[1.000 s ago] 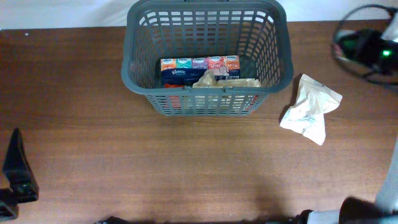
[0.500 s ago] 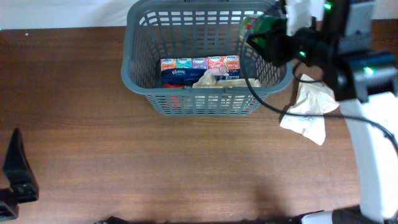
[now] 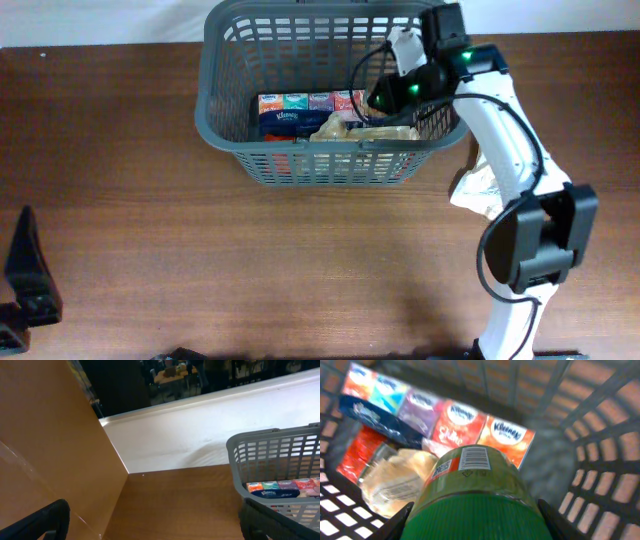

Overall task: Pack container
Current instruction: 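Lift the jar over the basket and release it inside, then move the right gripper to the cream paper bag and grasp it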

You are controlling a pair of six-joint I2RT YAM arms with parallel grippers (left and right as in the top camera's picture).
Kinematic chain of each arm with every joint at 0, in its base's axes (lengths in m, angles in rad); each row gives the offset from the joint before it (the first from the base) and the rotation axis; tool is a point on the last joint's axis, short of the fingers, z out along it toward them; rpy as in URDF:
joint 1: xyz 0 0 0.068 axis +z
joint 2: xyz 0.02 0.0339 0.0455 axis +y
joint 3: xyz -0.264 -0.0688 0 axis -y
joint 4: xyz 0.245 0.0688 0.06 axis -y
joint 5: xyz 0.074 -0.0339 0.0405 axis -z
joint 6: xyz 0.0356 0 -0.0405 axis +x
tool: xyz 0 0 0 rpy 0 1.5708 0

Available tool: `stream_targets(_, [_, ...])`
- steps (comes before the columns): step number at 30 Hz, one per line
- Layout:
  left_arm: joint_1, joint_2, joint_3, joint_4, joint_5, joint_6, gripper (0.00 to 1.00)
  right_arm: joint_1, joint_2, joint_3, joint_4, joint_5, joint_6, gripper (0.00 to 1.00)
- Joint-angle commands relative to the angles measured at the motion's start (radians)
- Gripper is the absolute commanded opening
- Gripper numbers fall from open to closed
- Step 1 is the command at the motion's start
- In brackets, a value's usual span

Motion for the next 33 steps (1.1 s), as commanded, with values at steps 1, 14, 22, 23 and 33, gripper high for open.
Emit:
stream_targets(1, [0.003,0.002,-0.003,0.0,-0.014,-0.016,0.99,0.0,0.014,0.016,-0.021,0.036,0.011,0.15])
stream_targets(14, [0.003,0.002,-0.003,0.0,-0.014,-0.016,0.99,0.0,-0.119,0.258,-0.171,0.081,0.011,0.84])
stream_targets(22, [0.003,0.002,-0.003,0.0,-0.014,-0.016,0.99,-0.032,-0.224,0.549,-0.318,0.332,0.081,0.91])
stream_targets(23, [0.003,0.002,-0.003,0.0,-0.014,-0.016,0.99,-0.052,-0.241,0.558,-0.325,0.343,0.096,0.92])
stream_targets(33, [0.003,0.002,-0.003,0.0,-0.014,-0.016,0.99,-0.51,-0.284,0.396,-0.372,0.224,0.3,0.92])
